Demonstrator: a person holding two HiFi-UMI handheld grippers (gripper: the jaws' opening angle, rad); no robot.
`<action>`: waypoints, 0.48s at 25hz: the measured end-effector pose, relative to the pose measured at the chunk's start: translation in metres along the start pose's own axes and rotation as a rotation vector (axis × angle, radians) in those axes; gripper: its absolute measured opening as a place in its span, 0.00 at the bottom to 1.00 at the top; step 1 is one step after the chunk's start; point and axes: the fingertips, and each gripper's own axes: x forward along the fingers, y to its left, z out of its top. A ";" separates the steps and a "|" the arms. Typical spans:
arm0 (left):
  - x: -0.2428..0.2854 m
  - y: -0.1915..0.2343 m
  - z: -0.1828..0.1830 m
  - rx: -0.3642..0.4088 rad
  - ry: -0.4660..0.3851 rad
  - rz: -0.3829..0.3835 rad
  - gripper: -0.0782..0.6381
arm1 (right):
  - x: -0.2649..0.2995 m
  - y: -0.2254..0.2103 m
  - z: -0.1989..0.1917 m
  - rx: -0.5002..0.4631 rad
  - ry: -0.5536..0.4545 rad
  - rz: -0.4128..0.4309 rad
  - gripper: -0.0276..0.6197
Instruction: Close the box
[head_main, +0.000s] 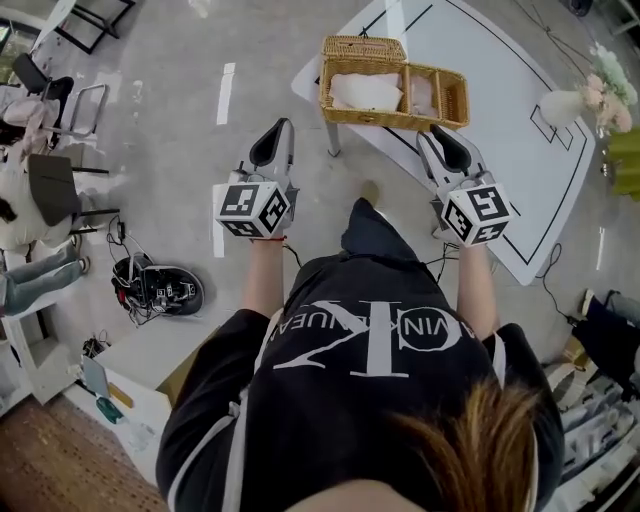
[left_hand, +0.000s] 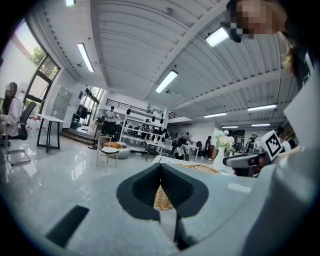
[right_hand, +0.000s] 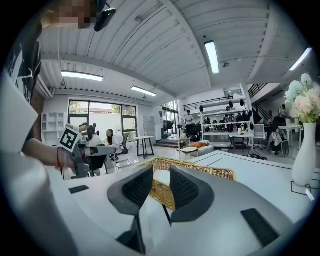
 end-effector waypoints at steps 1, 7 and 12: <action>0.008 0.004 0.004 0.005 0.000 0.000 0.12 | 0.006 -0.004 0.004 -0.004 -0.003 0.002 0.21; 0.054 0.022 0.013 0.006 0.014 -0.003 0.12 | 0.039 -0.029 0.015 0.000 -0.006 0.012 0.21; 0.085 0.031 0.014 0.000 0.036 -0.011 0.12 | 0.062 -0.052 0.022 0.010 0.014 0.016 0.21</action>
